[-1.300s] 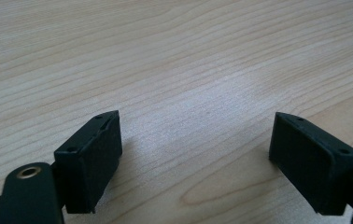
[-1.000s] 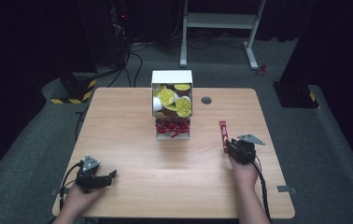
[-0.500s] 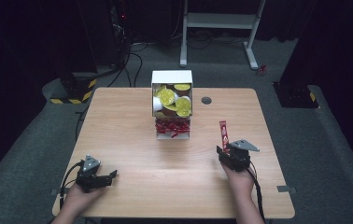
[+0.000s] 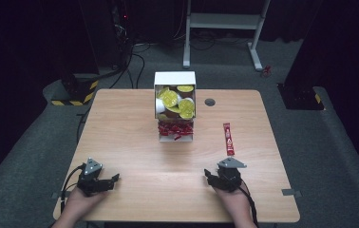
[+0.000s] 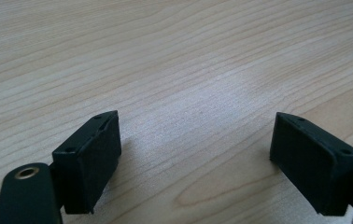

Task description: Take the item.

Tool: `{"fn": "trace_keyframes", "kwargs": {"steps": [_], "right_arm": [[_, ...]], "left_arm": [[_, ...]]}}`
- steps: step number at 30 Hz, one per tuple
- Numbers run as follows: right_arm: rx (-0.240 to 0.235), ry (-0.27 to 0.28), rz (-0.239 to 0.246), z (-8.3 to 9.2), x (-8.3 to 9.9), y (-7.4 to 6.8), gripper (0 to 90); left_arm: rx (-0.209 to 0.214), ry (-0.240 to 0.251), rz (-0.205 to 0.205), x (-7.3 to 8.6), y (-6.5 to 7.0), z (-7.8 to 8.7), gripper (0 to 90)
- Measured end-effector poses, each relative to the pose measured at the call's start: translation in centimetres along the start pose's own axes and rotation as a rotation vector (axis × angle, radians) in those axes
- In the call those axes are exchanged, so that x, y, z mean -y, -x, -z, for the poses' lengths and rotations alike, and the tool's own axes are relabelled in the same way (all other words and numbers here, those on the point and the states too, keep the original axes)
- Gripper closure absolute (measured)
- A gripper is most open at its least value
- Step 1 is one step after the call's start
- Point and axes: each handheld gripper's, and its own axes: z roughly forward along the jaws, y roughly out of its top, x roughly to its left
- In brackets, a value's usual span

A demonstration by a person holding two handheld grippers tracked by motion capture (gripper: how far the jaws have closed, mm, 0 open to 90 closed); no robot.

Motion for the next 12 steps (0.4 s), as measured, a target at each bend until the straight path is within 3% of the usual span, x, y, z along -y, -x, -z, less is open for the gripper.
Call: {"fn": "trace_keyframes", "kwargs": {"steps": [4, 10, 12], "right_arm": [[0.022, -0.038, 0.047, -0.52, 0.1, -0.72, 29.2], [0.016, -0.037, 0.052, -0.64, 0.04, -0.76, 27.8], [0.01, -0.044, 0.055, -0.65, 0.04, -0.82, 23.2]], "left_arm": [[0.0, 0.0, 0.0, 0.01, 0.01, 0.01, 16.8], [0.002, -0.002, 0.006, 0.05, 0.09, 0.05, 16.9], [0.002, -0.003, 0.005, 0.05, 0.1, 0.06, 16.9]]}}
